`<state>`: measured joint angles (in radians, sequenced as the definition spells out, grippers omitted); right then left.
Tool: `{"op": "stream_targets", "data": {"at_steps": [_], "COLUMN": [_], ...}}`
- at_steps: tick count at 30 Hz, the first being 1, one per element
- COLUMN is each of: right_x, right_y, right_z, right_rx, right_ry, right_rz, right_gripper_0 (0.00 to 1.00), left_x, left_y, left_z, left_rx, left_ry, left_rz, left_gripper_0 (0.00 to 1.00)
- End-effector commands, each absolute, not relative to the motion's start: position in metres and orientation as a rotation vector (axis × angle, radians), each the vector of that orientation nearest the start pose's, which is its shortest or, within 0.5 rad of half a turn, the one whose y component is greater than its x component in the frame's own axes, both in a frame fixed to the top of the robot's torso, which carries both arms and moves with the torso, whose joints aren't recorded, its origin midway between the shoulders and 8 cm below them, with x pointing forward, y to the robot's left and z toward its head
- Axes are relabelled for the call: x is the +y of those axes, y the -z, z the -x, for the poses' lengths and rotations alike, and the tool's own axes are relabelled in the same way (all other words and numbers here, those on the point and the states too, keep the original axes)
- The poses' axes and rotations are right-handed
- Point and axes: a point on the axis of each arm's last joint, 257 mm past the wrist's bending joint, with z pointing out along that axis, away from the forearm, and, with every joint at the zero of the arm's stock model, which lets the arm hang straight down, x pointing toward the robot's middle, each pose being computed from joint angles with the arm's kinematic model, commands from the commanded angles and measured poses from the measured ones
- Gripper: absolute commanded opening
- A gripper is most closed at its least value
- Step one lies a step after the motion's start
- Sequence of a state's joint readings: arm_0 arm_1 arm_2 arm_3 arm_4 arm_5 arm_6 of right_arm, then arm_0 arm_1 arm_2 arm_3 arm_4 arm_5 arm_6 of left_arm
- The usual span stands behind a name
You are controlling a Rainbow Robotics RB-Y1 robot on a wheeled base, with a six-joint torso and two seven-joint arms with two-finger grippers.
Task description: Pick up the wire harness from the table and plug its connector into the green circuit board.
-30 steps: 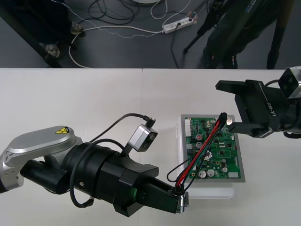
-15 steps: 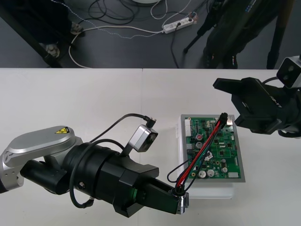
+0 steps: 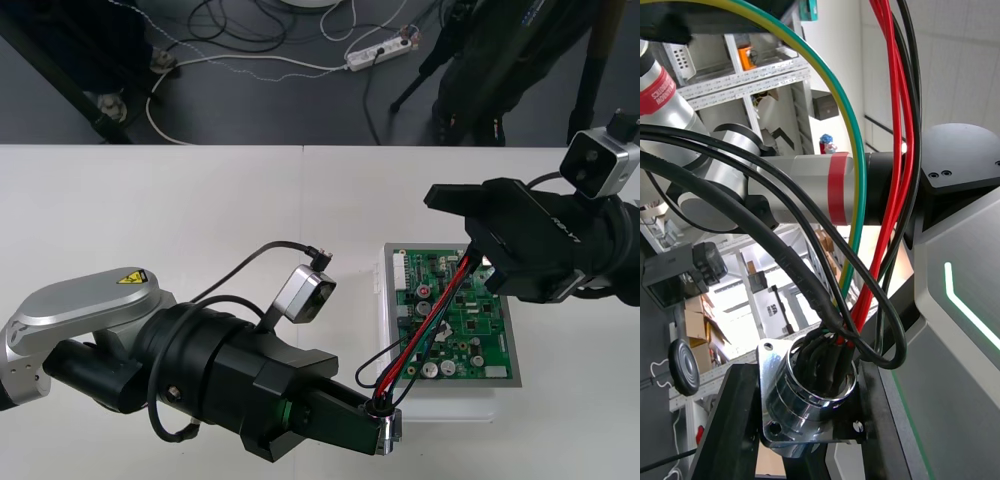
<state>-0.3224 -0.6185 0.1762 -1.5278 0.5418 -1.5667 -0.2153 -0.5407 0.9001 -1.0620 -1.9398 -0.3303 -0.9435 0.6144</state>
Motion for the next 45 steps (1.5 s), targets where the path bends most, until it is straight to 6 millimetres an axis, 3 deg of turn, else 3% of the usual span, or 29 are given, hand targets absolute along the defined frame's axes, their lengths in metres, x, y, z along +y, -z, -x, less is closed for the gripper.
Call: {"op": "stream_targets", "data": {"at_steps": [1, 11, 27, 45], "right_x": [-0.082, -0.078, -0.093, -0.095], "right_y": [0.006, 0.0, -0.016, -0.022], "right_z": [-0.268, -0.252, -0.255, -0.253], "right_rx": [0.791, 0.759, 0.774, 0.751], "right_ry": [-1.742, -1.793, -1.843, -1.863], "right_rz": [1.178, 1.214, 1.175, 1.16], "right_gripper_0": [1.0, 1.0, 1.0, 1.0], "left_x": [-0.04, -0.04, -0.04, -0.04], "left_y": [0.085, 0.085, 0.084, 0.083], "left_z": [-0.17, -0.17, -0.17, -0.17], "left_rx": [1.727, 1.727, 1.726, 1.725], "left_ry": [2.288, 2.288, 2.291, 2.294], "left_rz": [-0.965, -0.965, -0.962, -0.958], "left_gripper_0": [0.0, 0.0, 0.0, 0.0]}}
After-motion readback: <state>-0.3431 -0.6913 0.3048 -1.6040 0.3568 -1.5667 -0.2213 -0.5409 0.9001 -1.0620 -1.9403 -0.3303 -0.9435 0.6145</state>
